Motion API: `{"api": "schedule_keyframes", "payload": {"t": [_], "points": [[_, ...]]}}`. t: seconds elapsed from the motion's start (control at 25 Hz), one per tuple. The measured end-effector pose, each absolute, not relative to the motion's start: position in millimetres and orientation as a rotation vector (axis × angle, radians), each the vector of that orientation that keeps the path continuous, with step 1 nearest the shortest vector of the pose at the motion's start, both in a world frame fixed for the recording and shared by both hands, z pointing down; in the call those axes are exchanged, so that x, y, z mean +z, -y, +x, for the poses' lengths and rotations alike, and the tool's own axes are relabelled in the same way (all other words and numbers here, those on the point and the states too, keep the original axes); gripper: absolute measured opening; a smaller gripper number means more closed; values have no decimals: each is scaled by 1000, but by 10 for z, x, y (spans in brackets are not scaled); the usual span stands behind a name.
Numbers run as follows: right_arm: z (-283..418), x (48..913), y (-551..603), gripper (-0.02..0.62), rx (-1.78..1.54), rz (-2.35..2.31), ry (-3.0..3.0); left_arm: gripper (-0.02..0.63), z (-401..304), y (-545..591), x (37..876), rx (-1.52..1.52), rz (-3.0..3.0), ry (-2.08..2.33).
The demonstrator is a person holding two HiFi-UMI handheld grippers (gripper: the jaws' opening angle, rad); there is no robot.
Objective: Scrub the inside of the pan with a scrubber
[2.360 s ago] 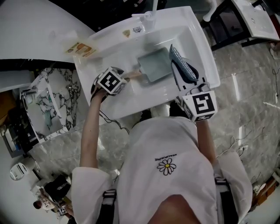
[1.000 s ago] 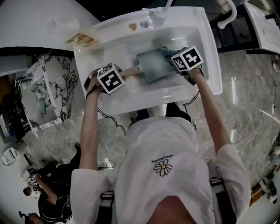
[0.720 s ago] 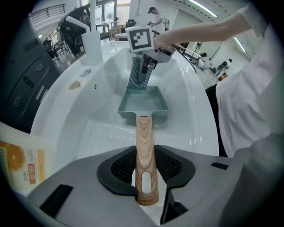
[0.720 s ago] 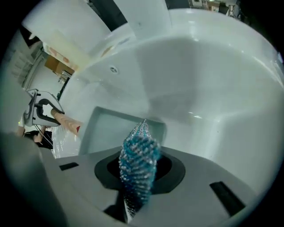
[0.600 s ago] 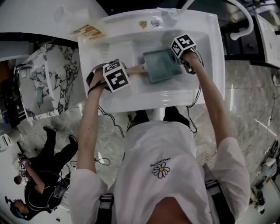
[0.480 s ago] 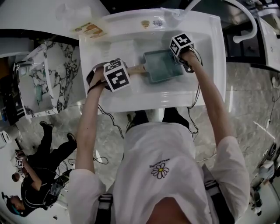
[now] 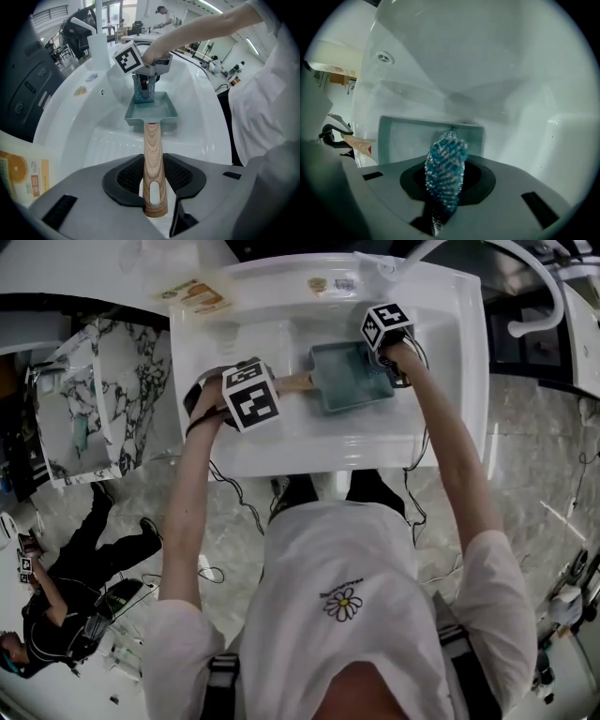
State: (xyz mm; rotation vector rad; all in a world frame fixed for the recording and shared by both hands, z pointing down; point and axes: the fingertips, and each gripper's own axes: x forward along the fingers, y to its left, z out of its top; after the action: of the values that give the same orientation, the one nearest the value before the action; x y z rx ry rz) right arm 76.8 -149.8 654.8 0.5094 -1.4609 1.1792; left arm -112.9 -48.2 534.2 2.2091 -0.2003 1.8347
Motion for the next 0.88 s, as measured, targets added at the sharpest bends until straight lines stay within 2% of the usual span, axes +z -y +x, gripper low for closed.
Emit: {"api": "schedule_keyframes", "payload": {"t": [0.36, 0.64, 0.88], "points": [[538, 6430, 1424, 63, 1212, 493, 1517, 138, -1129, 490, 5344, 1837, 2208, 205], [-41, 6156, 1264, 61, 1439, 423, 1652, 138, -1129, 507, 5354, 1854, 2213, 206], [-368, 5994, 1158, 61, 1501, 336, 1700, 138, -1124, 502, 5354, 1866, 2215, 203]]}}
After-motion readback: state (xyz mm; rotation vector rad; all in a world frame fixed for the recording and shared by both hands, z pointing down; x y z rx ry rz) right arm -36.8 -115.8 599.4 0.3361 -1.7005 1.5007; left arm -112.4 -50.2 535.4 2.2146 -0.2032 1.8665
